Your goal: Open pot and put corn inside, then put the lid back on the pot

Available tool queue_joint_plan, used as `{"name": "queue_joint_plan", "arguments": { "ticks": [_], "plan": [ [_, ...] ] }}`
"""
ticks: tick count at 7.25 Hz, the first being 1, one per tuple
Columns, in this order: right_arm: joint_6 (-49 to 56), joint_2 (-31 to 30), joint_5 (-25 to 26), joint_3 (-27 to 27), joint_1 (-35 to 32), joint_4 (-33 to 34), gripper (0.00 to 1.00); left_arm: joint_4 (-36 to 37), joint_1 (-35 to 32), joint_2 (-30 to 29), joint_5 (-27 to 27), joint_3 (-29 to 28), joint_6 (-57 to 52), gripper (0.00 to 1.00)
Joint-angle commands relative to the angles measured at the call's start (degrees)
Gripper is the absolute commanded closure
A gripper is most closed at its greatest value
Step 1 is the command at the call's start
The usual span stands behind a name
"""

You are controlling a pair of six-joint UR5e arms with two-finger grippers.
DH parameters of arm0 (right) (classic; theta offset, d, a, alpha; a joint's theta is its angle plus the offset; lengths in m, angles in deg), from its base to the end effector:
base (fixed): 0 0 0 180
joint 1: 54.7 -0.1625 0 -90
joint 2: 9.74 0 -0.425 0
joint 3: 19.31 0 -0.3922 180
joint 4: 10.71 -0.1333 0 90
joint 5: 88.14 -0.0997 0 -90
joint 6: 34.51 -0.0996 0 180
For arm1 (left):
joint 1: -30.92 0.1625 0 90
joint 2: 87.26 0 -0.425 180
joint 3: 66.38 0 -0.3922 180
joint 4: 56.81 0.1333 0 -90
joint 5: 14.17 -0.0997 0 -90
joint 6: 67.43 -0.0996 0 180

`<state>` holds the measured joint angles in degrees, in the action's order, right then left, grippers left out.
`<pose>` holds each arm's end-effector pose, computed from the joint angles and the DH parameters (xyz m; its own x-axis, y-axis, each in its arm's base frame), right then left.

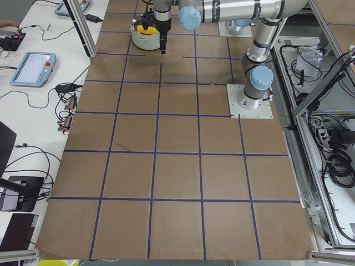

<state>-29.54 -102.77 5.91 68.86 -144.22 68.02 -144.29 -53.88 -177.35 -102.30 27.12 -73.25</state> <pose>0.1224 -0.4574 0.5103 -0.9945 -0.0856 0.0602 -0.0781 0.9900 0.1173 -0.0916 -0.5003 0.4615 -0.9994 0.0102 0.0344 0.0108 0.9998 0.0153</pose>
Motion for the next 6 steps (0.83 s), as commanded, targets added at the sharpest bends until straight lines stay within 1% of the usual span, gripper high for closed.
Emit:
{"name": "queue_joint_plan", "arguments": {
  "ticks": [1,2,3,4,5,6],
  "plan": [
    [-0.92,9.21,-6.33,-6.21,-3.44,5.27,0.84,-6.19,0.7,1.07,-3.89,-3.73,-0.51,0.0],
    [-1.27,14.49,-6.42,-10.86,-6.16,5.73,0.84,-6.21,0.7,0.54,-3.63,-4.19,-0.42,0.0],
    [-1.19,20.02,-5.99,-16.13,-8.1,7.56,0.84,-5.86,0.7,0.62,-3.37,-4.81,-0.33,0.0],
    [-0.93,24.6,-5.81,-20.01,-8.21,8.19,0.84,-5.77,0.52,0.8,-0.84,-4.9,0.45,0.0],
    [-0.92,26.82,-5.72,-21.27,-8.21,9.33,0.84,-5.77,0.43,0.88,-0.38,-4.9,0.54,0.0],
    [-0.84,27.37,-5.46,-20.32,-8.12,10.56,0.84,-5.77,0.35,1.23,-0.9,-5.25,0.46,0.0]
  ]
}}
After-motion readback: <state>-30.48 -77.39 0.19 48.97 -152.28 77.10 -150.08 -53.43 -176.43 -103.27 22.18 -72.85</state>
